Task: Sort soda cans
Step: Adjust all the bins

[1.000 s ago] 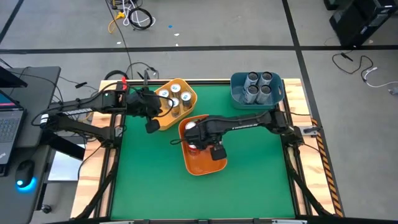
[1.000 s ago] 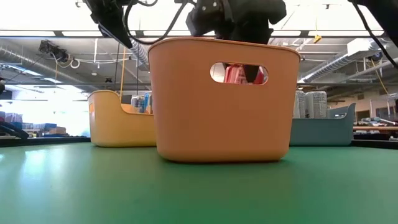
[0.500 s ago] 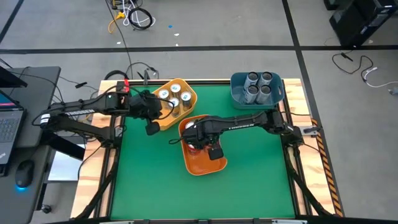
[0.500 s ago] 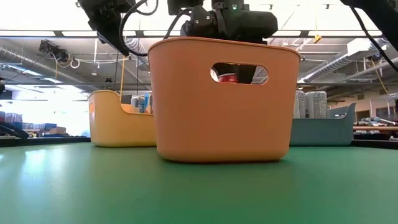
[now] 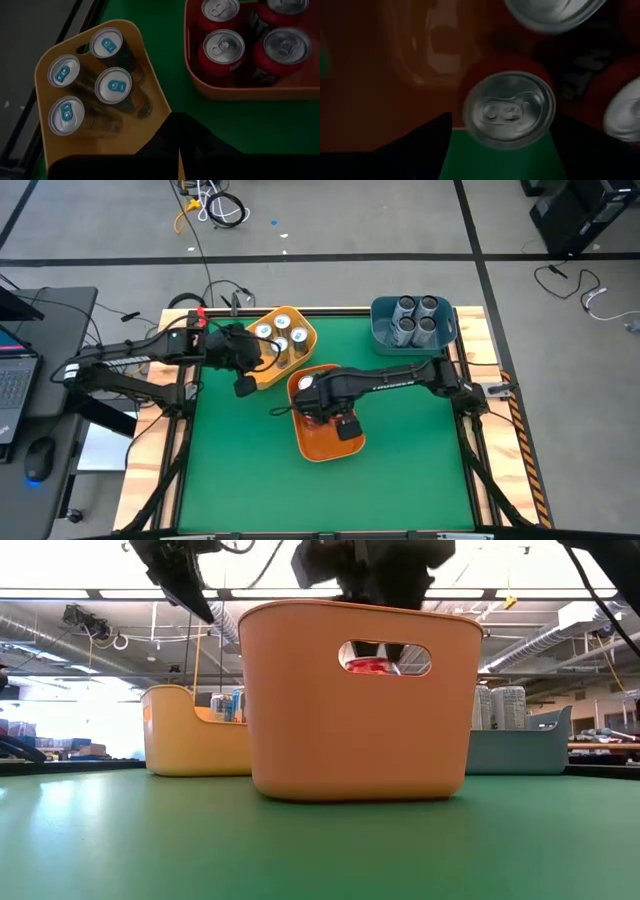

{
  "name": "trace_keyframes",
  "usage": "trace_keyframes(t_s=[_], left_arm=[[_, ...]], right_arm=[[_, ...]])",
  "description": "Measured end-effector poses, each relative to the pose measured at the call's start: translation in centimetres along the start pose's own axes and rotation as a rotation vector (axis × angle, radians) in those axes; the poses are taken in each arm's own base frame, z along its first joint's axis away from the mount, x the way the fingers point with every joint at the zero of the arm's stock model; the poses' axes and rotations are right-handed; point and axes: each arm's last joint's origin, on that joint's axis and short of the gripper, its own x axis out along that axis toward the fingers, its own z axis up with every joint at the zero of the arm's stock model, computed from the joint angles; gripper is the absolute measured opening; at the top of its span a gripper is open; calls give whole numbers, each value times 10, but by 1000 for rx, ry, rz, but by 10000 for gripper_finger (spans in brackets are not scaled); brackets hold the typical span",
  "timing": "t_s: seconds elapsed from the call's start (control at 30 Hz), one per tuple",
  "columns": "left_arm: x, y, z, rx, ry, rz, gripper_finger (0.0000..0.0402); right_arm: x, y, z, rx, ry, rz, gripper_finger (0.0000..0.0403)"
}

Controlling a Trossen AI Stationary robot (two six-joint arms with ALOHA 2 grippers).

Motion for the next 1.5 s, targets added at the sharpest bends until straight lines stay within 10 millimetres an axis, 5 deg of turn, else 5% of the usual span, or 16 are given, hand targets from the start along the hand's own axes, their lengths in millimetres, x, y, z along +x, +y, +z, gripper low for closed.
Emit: trace_keyframes(t_s=[0.13, 0.27, 0.43, 0.6, 0.77, 0.97, 1.27, 1.5], left_arm=[[6, 10, 3, 16, -48, -1, 5], [15, 33, 7, -22, -164, -126, 2], [27, 62, 1, -39, -281, -195, 2], [37, 76, -7, -65, -338, -213, 1], [37, 77, -7, -33, -351, -193, 1], [38, 95, -13, -71, -333, -111, 1], [30, 147, -40, -380, -255, 143, 1], [41, 165, -69, -561, -74, 214, 1]], right_arm=[[-28, 5, -6, 10, -90, -11, 258], [-63, 3, -26, 27, -181, -49, 151], [-82, -34, -42, 116, -273, -144, 15], [-72, -96, -48, 214, -352, -192, 9], [-41, -156, -58, 311, -433, -127, 2], [5, -203, -76, 438, -463, -127, 0], [32, -224, -80, 531, -572, -65, 0], [34, -230, -69, 504, -679, -51, 0]])
